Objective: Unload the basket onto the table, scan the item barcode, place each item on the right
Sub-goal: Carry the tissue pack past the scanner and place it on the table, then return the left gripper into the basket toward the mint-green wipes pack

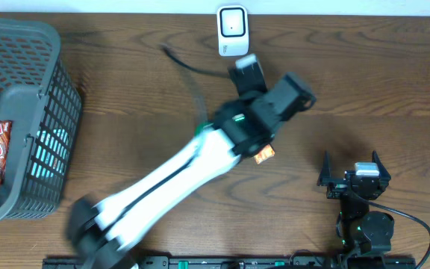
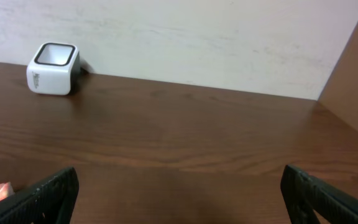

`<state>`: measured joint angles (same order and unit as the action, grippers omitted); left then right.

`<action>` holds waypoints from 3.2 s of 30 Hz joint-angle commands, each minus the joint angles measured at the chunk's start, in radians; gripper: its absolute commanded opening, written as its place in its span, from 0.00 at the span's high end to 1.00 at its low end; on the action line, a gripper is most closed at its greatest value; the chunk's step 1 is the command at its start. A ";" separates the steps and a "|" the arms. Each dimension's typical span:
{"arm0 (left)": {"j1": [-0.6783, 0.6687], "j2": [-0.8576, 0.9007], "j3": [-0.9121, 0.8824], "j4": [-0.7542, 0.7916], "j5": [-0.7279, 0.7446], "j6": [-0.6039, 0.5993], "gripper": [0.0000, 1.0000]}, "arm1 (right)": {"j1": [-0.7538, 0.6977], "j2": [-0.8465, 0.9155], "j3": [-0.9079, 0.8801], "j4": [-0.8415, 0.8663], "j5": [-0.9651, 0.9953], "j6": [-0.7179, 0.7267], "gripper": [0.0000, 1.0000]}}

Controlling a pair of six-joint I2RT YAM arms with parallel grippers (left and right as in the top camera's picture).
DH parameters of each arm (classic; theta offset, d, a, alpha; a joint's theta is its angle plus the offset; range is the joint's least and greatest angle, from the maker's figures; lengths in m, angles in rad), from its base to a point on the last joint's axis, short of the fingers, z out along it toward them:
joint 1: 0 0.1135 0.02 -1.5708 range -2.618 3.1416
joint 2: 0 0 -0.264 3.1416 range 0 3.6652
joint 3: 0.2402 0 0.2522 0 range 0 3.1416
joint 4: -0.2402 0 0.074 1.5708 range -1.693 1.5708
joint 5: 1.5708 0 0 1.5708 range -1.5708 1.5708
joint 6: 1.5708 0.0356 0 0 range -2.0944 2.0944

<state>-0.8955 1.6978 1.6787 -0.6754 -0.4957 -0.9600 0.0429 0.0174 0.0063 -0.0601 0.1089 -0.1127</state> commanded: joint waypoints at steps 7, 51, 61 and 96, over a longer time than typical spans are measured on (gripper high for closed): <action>0.263 -0.403 0.022 0.269 -0.673 0.825 0.02 | -0.010 -0.004 -0.001 -0.003 0.009 0.011 0.01; 1.584 -0.070 -0.528 -0.021 0.512 0.245 0.02 | -0.010 -0.004 -0.001 -0.003 0.009 0.011 0.01; 1.585 -0.066 -0.679 0.154 0.601 0.245 0.02 | -0.010 -0.004 -0.001 -0.003 0.009 0.011 0.01; 1.636 -0.124 -0.577 0.232 0.858 0.229 0.93 | -0.010 -0.004 -0.001 -0.003 0.009 0.011 0.01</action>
<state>0.7136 1.6733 1.0119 -0.4458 0.2539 -0.7361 0.0429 0.0174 0.0063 -0.0605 0.1085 -0.1127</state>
